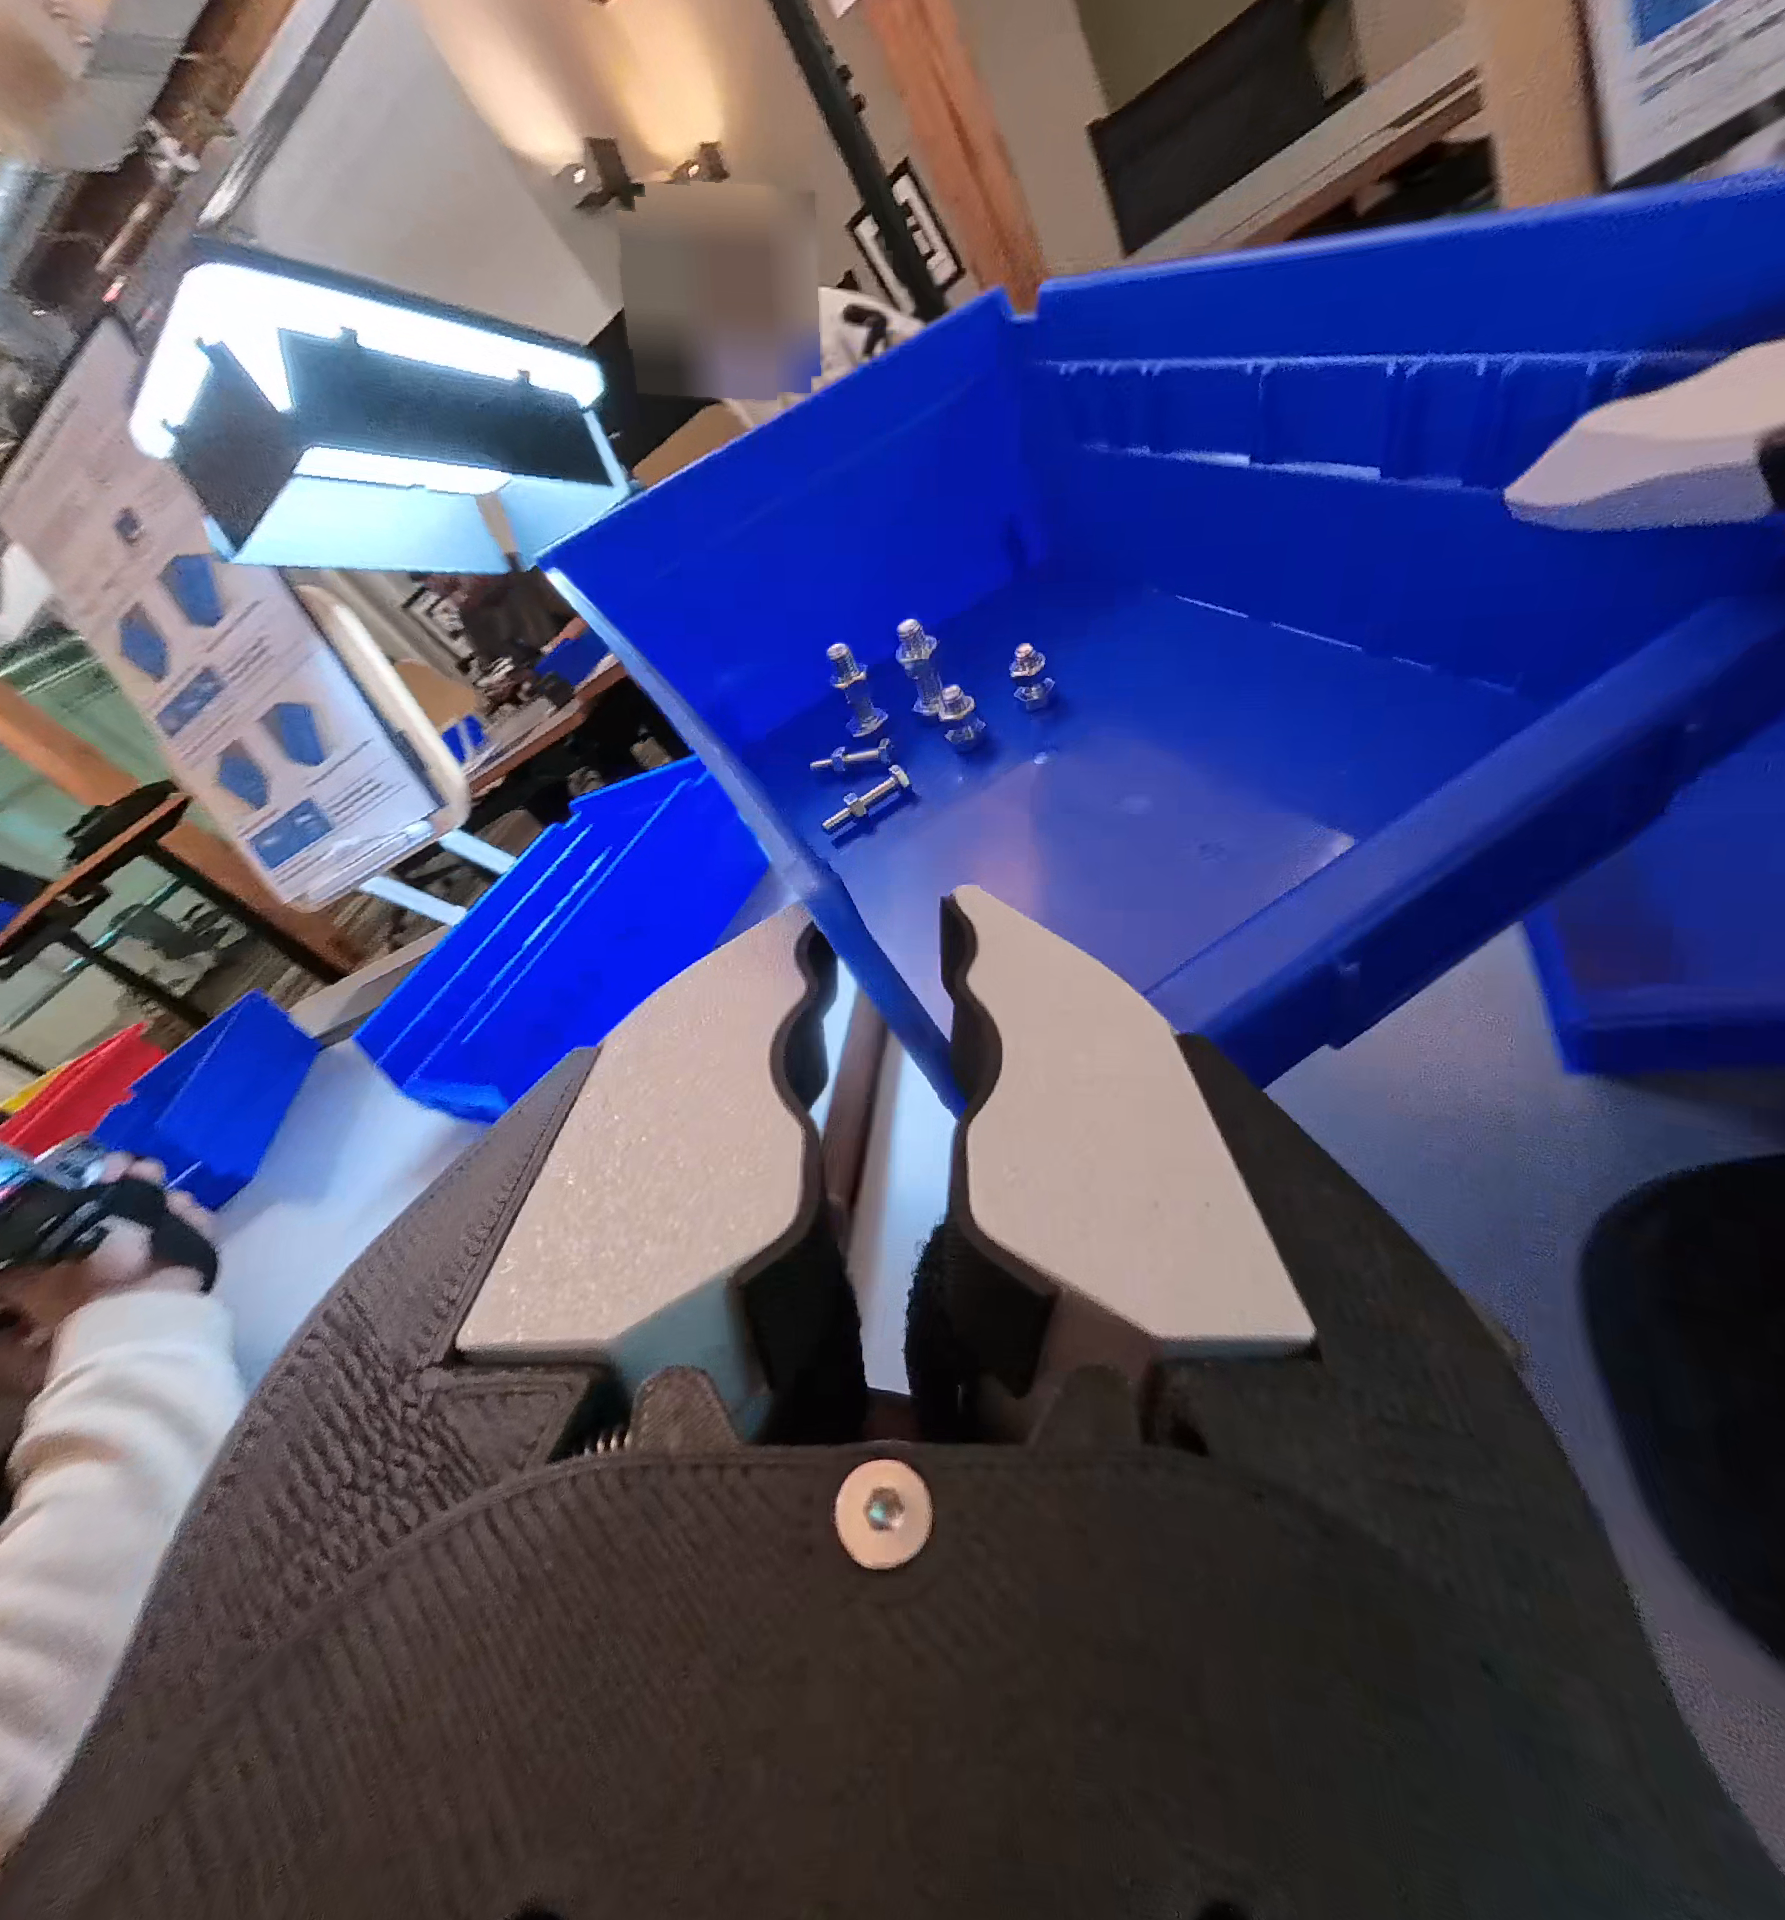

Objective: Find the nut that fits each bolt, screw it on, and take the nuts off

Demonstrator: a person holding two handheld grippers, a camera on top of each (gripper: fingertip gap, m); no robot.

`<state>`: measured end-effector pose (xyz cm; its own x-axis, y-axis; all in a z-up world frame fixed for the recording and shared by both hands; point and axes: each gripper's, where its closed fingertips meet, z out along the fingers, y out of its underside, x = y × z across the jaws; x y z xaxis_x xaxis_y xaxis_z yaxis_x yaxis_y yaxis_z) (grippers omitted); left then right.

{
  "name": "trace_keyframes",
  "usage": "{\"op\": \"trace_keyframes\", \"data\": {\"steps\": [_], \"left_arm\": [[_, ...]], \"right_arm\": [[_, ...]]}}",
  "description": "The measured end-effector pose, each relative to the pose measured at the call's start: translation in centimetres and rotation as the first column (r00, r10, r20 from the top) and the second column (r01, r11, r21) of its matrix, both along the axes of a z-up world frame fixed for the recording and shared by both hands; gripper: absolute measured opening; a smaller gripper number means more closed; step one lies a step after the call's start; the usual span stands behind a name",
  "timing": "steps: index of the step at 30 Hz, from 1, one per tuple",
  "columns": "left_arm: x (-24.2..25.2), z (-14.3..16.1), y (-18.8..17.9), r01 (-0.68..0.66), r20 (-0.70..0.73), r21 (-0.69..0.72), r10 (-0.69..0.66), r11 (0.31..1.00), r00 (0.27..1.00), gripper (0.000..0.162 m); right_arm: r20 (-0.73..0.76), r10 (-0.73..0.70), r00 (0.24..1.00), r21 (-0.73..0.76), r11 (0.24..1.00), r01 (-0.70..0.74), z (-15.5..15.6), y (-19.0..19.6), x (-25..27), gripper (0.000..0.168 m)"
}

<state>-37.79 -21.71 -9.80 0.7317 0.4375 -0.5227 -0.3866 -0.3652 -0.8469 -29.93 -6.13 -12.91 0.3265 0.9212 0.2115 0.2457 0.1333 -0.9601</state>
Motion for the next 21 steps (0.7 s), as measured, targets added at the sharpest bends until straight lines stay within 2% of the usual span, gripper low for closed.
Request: {"op": "trace_keyframes", "data": {"steps": [4,8,15,21], "left_arm": [[-2.1,-0.7,-3.4,-0.056,-0.028,-0.015,0.056,0.998,0.998,0.018],[-3.3,-3.4,-5.3,-0.067,0.003,-0.027,0.068,0.997,0.998,0.019],[-4.1,-7.9,-6.4,-0.047,0.061,-0.038,0.049,0.998,0.997,0.018],[-4.3,-10.4,-5.6,0.008,0.105,-0.037,-0.004,0.999,0.995,0.018]], "right_arm": [[-0.012,0.05,0.999,-0.009,0.999,-0.05,-1.5,-3.1,-2.8,0.016],[-0.018,0.065,0.998,-0.037,0.997,-0.065,-3.4,-4.8,-3.8,0.015],[0.013,0.043,0.999,-0.058,0.997,-0.042,-7.6,-6.2,-3.8,0.015],[0.059,0.029,0.998,-0.072,0.997,-0.025,-9.9,-5.7,-3.2,0.018]]}}
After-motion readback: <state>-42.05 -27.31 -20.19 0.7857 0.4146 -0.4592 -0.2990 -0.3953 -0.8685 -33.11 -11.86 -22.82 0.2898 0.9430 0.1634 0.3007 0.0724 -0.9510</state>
